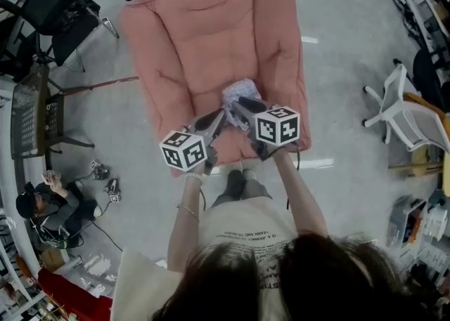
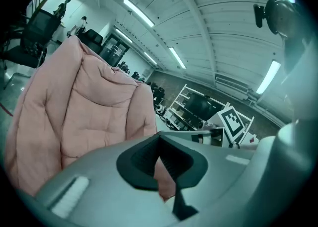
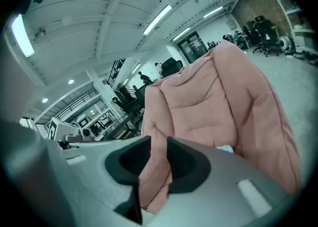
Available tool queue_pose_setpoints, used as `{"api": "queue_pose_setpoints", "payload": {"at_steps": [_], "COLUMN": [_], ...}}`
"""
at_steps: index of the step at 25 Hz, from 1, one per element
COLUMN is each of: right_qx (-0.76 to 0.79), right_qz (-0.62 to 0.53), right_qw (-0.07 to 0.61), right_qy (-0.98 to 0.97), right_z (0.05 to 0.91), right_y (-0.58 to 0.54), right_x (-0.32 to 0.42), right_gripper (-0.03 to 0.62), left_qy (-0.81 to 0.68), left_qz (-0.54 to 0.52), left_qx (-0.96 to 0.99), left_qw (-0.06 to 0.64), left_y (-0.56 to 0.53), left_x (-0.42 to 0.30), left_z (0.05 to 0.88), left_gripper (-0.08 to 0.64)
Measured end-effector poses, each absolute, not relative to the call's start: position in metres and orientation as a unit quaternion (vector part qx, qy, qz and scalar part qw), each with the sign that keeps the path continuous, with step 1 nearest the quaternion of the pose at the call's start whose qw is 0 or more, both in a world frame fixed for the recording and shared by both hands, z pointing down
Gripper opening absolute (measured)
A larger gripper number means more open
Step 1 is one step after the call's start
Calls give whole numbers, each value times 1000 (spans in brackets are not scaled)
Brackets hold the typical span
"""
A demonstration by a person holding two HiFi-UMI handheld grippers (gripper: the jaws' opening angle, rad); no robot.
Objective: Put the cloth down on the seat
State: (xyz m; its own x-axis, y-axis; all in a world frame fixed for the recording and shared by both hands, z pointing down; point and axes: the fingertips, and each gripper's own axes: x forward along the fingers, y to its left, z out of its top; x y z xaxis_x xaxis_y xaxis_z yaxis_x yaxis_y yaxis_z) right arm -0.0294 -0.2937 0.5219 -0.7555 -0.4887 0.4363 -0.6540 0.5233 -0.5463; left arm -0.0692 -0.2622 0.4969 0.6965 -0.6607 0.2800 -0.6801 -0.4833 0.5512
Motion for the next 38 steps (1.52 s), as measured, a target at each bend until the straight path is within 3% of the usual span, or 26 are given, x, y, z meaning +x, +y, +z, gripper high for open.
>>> {"api": "queue_pose_setpoints", "payload": {"at_steps": [24, 38], "right_qx": [326, 311], "right_qz": [304, 269], "right_qw": [58, 50], "right_qy": [-893, -910], "right_z": [443, 425], "right_y": [-260, -246], "right_x": [-30, -38], "right_gripper": [3, 3], "left_qy": [-377, -374], "left_qz": [-16, -19], "left_qx": [893, 897], "left_qw": [246, 235], "left_y": [-236, -224], "left_x": [-66, -63], "left_z": [421, 413], "left_gripper": [-2, -2]}}
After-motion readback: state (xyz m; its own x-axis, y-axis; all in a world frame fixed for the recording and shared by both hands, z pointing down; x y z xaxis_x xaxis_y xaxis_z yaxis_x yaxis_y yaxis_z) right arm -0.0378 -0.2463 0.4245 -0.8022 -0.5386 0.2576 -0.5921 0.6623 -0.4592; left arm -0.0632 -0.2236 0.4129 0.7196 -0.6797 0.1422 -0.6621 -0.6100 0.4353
